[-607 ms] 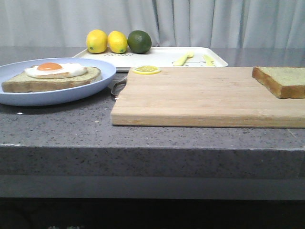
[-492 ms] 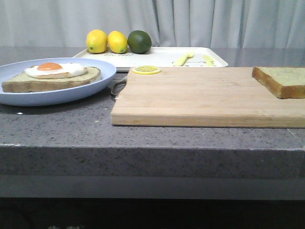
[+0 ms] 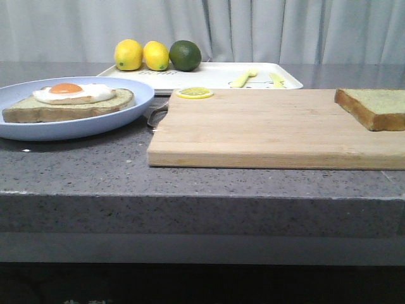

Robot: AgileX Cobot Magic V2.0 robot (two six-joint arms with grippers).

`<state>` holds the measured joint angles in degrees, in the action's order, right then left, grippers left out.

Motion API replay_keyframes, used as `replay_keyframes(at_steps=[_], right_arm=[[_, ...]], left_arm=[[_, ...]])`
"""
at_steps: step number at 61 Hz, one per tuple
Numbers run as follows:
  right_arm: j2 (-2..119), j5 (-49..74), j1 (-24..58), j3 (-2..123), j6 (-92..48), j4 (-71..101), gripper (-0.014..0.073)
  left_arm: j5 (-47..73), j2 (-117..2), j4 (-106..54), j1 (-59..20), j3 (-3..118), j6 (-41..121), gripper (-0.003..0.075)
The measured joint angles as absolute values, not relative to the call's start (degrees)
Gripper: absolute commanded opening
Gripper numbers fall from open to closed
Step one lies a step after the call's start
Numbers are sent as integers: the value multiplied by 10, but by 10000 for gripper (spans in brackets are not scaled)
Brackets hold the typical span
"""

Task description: Place bread and move sandwich to tray

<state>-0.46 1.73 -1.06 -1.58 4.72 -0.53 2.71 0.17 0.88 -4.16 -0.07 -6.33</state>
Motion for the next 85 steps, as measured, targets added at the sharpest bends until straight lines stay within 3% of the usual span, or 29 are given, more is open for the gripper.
replay_keyframes(at_steps=[55,70,85], right_arm=[[-5,26,-11,9,47,-13,-67],[-5,102,-11,141,47,-17,-67],[58,205,-11,288,47,-31,-67]], left_arm=[[33,2,25,-42,13,-63,-18],[64,2,12,-42,137,-63,-18],[212,-81,10,-41,307,-63,-18]])
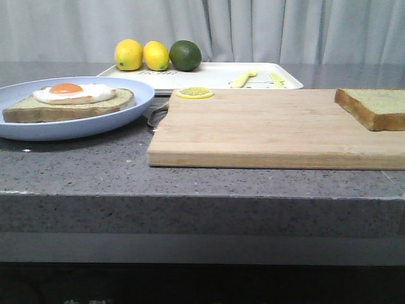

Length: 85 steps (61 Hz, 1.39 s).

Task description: Place bread and move sandwich to tray

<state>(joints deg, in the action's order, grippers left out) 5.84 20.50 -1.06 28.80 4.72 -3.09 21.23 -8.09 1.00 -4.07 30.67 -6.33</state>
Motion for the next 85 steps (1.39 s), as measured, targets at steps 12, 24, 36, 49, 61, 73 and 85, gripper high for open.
replay_keyframes(at_steps=[12,24,36,49,61,73,85], right_arm=[[160,328,-11,372,47,-33,-67],[251,390,-11,388,47,-33,-67],[308,399,-11,388,47,-33,-67],[330,430,-11,388,46,-34,-54],[330,464,-11,388,27,-36,306],[330,475,-11,388,25,-36,640],[330,475,-11,388,25,-24,633]], left_arm=[[310,-170,10,-41,393,-63,-18],[337,-234,10,-41,403,-63,-18],[339,-255,9,-41,404,-63,-18],[353,-260,19,-41,404,-63,-17],[366,-260,35,-41,404,-63,114],[366,-260,36,-41,404,-63,475],[366,-260,36,-41,404,-63,513]])
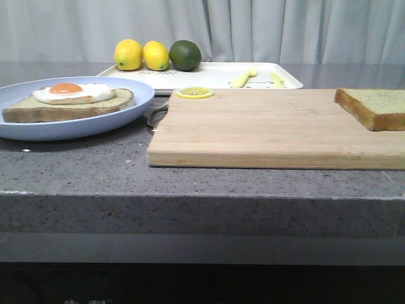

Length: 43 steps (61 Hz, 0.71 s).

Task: Place bread and move sandwich to tray
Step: 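Grasp the plain bread slice at its edge with the right gripper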

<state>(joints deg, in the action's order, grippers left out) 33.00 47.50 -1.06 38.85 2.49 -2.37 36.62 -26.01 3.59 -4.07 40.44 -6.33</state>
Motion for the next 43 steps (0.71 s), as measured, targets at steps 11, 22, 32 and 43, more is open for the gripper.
replay_keyframes(at_steps=[11,22,32,43], right_arm=[[332,475,-11,391,25,0,633],[373,506,-11,434,24,12,633],[451,570,-11,506,23,14,633],[549,642,-26,584,0,18,633]], left_arm=[[366,-260,37,-41,404,-63,513],[366,-260,37,-69,404,-63,513],[367,-260,39,-111,404,-63,513],[372,-260,54,-128,404,-63,513]])
